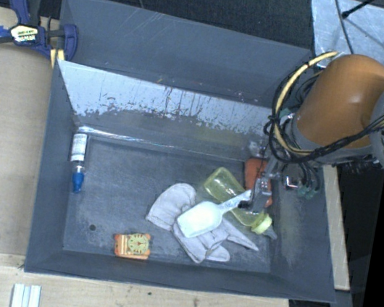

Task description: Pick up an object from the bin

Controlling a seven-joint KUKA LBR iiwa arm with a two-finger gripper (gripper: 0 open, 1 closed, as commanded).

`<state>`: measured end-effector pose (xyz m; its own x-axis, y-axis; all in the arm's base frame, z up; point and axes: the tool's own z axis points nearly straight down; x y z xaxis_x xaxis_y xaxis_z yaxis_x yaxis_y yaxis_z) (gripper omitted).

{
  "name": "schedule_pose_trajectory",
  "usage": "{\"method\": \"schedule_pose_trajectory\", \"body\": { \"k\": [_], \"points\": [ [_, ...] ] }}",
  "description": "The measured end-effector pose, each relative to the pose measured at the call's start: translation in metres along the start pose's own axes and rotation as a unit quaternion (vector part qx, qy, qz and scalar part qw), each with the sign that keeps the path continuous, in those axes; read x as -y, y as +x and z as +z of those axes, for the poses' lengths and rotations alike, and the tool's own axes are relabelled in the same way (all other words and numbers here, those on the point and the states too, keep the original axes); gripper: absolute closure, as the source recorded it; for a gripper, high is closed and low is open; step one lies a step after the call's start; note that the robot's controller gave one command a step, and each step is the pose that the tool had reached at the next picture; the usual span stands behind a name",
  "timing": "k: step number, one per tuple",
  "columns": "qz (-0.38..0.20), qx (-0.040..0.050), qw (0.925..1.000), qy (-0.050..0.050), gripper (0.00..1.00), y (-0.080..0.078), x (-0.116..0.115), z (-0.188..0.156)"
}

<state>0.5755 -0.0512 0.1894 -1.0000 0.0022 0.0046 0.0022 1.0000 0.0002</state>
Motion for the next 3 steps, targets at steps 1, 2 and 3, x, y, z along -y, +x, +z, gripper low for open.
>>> {"method": "schedule_pose_trajectory", "body": {
  "k": [1, 2, 3],
  "points": [
    [-0.001, 0.0042, 1.0000, 0.000, 0.00, -0.002, 0.000, -0.005],
    [-0.034, 0.0066, 0.9994, 0.001, 0.00, 0.008, -0.014, 0.046],
    [-0.094, 0.0172, 0.9954, 0.000, 0.00, 0.019, -0.041, 0.107]
  ]
}}
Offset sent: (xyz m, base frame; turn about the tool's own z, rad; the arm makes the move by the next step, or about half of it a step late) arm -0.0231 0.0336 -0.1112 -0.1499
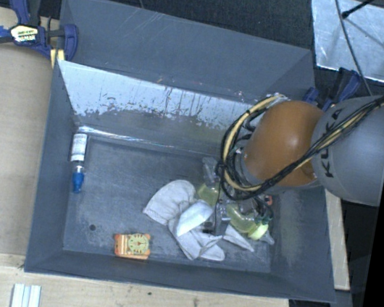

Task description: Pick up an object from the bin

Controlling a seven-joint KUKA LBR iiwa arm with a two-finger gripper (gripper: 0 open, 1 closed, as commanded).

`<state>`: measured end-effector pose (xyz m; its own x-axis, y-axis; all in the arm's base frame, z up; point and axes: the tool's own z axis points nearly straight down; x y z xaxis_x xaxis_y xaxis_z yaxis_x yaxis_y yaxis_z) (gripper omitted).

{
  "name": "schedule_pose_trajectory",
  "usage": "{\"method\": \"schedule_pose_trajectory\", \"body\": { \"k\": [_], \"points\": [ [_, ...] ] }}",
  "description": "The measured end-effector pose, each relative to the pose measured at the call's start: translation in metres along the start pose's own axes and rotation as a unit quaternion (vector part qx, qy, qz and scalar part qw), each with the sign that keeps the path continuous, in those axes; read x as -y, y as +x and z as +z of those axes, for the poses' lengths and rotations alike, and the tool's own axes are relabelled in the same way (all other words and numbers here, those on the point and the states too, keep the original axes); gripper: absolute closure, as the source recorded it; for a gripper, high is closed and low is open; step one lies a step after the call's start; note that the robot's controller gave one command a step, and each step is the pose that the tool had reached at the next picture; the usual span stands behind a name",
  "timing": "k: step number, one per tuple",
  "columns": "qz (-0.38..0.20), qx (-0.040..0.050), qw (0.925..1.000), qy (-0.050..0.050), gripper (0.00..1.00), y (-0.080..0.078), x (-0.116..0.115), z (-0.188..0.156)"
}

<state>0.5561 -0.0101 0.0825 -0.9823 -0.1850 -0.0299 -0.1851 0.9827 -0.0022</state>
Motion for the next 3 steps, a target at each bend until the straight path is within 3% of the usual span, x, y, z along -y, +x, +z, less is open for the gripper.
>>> {"method": "schedule_pose_trajectory", "body": {
  "k": [1, 2, 3],
  "points": [
    [-0.001, -0.0125, 0.9999, -0.001, 1.00, 0.006, 0.002, 0.002],
    [-0.001, -0.0125, 0.9999, -0.001, 1.00, 0.006, 0.002, 0.002],
    [0.011, -0.0134, 0.9998, -0.001, 1.00, -0.028, 0.026, -0.115]
  ]
}}
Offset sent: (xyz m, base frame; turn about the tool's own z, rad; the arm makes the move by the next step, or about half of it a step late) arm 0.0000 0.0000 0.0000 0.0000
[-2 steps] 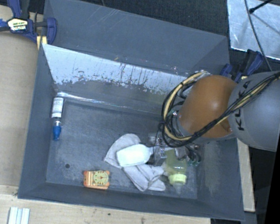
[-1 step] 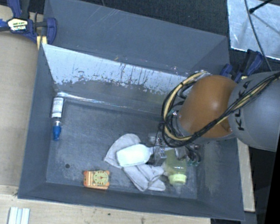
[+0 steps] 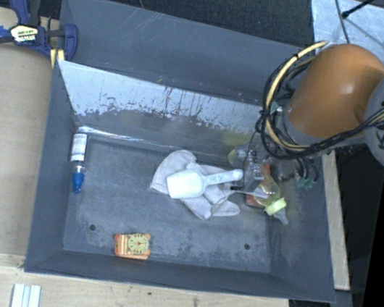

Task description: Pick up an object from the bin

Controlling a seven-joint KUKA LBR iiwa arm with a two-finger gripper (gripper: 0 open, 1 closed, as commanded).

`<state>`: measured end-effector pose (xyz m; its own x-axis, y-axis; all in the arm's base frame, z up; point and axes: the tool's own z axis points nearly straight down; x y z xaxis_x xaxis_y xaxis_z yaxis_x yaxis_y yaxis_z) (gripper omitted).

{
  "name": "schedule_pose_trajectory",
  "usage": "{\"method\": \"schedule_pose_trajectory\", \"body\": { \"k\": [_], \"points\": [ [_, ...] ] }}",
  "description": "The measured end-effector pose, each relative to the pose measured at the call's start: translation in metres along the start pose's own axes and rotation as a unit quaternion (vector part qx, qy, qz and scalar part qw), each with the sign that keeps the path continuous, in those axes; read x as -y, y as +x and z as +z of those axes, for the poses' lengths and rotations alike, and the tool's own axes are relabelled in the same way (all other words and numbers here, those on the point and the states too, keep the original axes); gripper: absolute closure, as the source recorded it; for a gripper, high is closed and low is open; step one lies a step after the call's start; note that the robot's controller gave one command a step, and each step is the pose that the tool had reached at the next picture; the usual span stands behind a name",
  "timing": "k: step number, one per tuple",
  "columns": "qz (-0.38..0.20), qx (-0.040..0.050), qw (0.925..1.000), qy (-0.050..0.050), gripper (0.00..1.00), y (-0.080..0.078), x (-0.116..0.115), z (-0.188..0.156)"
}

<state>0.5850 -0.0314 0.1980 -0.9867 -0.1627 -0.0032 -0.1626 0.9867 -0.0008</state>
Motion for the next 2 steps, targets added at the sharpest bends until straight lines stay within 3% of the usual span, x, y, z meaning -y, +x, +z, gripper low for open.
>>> {"method": "schedule_pose_trajectory", "body": {
  "k": [1, 2],
  "points": [
    [0.000, 0.0000, 1.0000, 0.000, 1.00, 0.000, 0.000, 0.000],
    [-0.008, -0.0032, 1.0000, -0.001, 1.00, 0.001, 0.007, -0.046]
  ]
}}
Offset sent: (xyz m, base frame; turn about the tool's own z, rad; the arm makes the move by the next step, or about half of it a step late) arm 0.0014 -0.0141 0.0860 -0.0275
